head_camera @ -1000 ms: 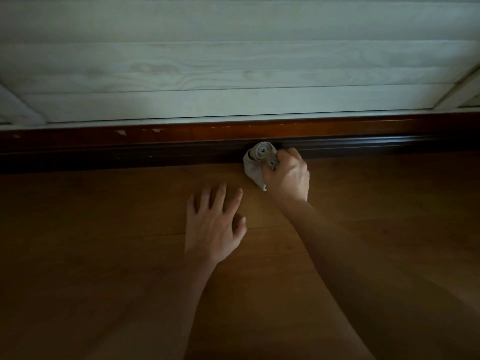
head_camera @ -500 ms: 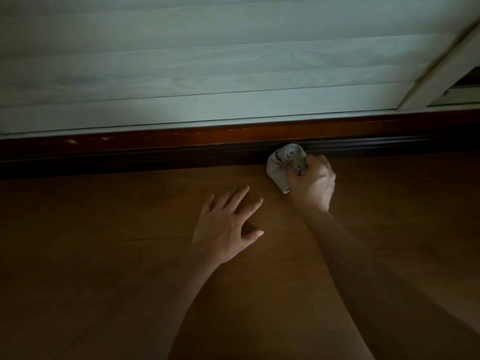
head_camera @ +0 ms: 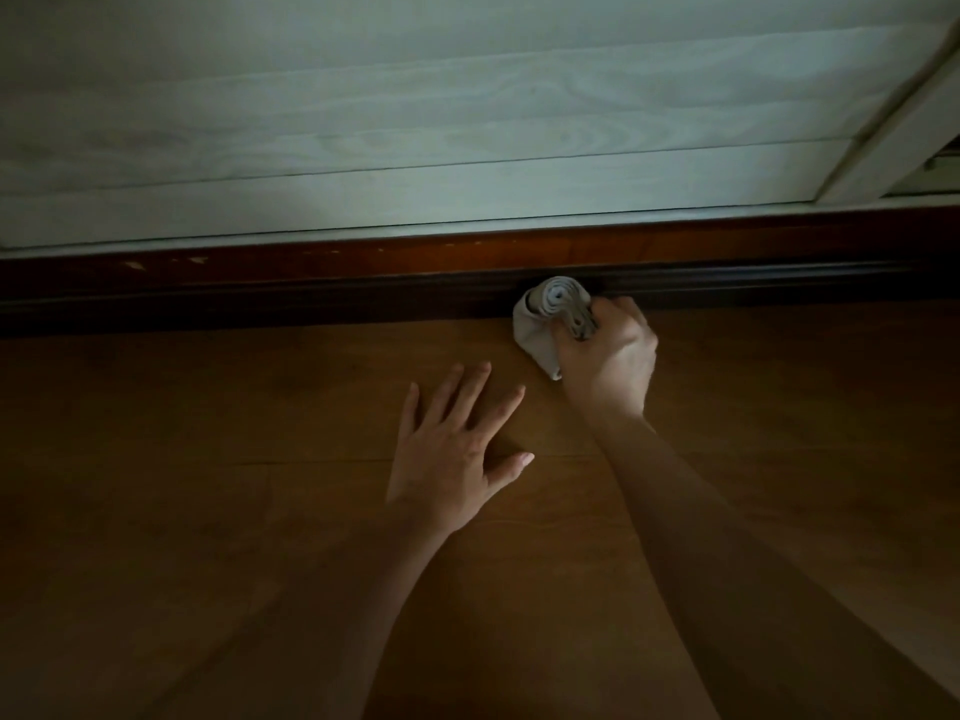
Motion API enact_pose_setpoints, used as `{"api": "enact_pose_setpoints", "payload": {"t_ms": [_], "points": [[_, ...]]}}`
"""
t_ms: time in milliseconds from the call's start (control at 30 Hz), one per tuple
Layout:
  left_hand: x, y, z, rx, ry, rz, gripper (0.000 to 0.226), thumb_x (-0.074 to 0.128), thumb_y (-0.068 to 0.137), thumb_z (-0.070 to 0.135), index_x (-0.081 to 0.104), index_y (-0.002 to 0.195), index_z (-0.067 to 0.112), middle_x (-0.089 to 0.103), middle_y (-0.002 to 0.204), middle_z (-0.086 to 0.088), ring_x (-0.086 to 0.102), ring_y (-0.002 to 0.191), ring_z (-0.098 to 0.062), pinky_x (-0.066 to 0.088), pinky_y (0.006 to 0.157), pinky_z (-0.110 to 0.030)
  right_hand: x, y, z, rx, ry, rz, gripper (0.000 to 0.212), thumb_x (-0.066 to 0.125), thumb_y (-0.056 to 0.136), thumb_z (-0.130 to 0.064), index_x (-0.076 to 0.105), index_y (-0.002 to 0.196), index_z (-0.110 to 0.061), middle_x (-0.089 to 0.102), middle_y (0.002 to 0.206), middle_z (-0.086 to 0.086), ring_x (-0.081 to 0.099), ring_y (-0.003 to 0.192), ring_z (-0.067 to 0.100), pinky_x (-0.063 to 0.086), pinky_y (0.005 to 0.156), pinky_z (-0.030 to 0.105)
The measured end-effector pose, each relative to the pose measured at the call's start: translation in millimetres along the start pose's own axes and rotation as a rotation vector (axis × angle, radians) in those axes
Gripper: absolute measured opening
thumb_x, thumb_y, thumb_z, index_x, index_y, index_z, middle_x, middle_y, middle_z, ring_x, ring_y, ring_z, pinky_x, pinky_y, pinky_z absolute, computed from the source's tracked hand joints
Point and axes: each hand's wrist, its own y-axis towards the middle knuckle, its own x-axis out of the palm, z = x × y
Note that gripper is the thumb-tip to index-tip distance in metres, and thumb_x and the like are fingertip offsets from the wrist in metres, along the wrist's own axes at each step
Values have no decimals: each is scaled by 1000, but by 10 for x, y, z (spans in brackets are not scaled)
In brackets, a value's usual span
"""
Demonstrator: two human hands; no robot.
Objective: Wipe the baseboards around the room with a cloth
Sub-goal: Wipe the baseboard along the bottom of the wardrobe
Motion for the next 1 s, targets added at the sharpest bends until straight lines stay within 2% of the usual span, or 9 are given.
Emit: {"api": "enact_pose_setpoints", "payload": {"t_ms": [133,300,500,700,833,1000], "points": [[53,13,102,-76,-58,55,66,26,91,78,23,151,53,20,165,5,13,153,-22,11,120,-62,-87,28,121,90,-24,91,27,72,84,-24,70,97,-1,63,100,12,62,86,31,53,74,47],[47,33,128,-127,-90,94,60,33,91,75,34,146,53,30,162,8,21,151,-20,14,119,-60,-15,1,-19,27,-23,17,24,73,83,-23,69,93,-2,62,97,12,61,81,32,52,69,44],[74,38,125,-127,-80,98,61,31,90,75,33,146,52,28,162,7,19,152,-21,13,120,-61,-292,142,309,88,-88,109,21,70,84,-20,69,91,0,61,94,15,61,83,35,51,69,43],[92,33,146,-133,-71,107,60,33,90,73,35,146,51,31,161,6,22,151,-22,14,120,-61,-276,140,316,20,-83,68,19,72,83,-19,68,90,-1,61,97,14,61,81,33,53,69,46],[96,44,143,-124,-59,119,59,35,90,72,37,145,50,34,160,5,25,149,-23,16,119,-61,-272,141,365,38,-94,133,19,72,83,-18,68,91,-1,61,96,13,61,80,33,53,67,42],[113,38,139,-128,-43,124,59,34,91,72,37,146,50,34,159,5,25,149,-23,16,119,-60,-245,151,315,-37,-87,56,16,73,81,-15,67,88,-2,62,97,13,61,81,31,52,67,40]]}}
